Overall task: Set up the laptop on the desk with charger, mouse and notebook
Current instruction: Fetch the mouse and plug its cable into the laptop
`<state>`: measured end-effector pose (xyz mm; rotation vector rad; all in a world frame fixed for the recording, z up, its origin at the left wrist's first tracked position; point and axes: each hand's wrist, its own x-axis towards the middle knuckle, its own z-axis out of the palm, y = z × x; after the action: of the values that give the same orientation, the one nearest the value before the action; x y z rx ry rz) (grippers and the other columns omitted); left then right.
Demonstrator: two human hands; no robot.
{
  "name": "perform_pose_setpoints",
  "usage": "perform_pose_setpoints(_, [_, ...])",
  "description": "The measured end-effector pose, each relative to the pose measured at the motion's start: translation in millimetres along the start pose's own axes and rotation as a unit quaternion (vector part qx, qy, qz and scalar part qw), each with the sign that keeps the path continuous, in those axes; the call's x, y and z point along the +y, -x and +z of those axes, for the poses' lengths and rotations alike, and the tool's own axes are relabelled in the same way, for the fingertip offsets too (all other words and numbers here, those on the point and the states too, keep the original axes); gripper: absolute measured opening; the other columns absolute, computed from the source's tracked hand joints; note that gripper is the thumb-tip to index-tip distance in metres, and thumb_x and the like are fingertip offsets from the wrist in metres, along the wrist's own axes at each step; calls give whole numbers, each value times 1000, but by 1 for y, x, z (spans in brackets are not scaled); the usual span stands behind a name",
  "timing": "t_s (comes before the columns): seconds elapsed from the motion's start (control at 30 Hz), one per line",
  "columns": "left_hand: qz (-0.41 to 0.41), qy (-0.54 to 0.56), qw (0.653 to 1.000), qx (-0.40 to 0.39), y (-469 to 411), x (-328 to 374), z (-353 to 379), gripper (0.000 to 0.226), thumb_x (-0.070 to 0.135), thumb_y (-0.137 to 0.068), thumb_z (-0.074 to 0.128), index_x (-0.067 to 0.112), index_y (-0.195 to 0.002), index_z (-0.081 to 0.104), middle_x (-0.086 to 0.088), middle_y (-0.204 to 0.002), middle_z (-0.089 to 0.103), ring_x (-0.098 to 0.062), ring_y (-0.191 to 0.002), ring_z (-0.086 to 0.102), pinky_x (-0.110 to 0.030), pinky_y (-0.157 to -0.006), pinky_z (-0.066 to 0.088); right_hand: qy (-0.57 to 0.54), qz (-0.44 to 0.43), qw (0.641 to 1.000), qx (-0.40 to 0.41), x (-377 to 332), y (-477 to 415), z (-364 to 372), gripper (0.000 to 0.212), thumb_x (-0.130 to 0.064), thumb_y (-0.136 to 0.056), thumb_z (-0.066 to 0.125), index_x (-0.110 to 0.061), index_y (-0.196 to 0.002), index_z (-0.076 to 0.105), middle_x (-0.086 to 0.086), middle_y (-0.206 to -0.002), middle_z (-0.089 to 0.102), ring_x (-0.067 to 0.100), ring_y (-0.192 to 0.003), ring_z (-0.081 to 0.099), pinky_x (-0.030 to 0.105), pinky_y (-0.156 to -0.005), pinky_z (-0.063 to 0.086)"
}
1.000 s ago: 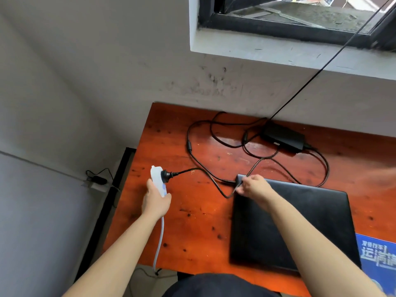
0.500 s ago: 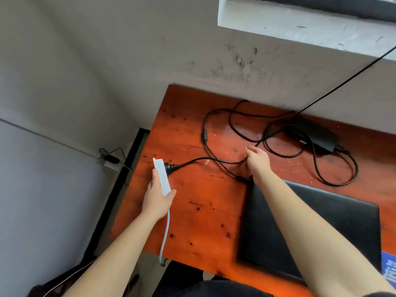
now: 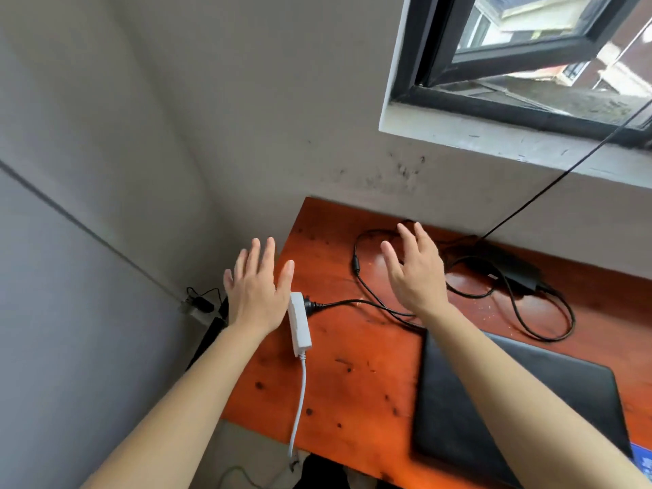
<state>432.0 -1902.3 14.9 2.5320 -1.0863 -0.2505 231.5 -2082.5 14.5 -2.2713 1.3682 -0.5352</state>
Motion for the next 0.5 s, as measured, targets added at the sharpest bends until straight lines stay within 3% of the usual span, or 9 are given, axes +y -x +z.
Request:
perform_pose_setpoints(0.17, [-28, 0, 991, 130, 19, 19, -91, 71, 62, -98, 18, 23, -157, 24, -10, -164, 21, -37, -148, 22, -65, -116, 19, 15, -147, 987, 56, -77, -3, -35, 66, -56, -100, 45, -20, -155, 36, 19, -164, 24, 36, -152, 23, 50, -123, 22])
perform_pose_setpoints(0.33, [-82, -39, 959, 270, 106, 20, -153, 71, 62, -97, 21, 23, -156, 28, -12, -164, 22, -35, -148, 22, -61, -117, 18, -40, -295, 953, 63, -128, 40, -67, 71, -62, -99, 39, -24, -158, 28, 17, -166, 19, 33, -153, 19, 51, -123, 21])
perform_pose_setpoints(0.5, [-166, -52, 947, 270, 219, 31, -154, 78, 68, -93, 8, 27, -158, 18, -9, -166, 11, -31, -152, 9, -61, -119, 11, -86, -376, 922, 31, -129, 106, -84, 73, -68, -98, 33, -27, -158, 24, 16, -166, 17, 32, -154, 18, 51, -124, 18])
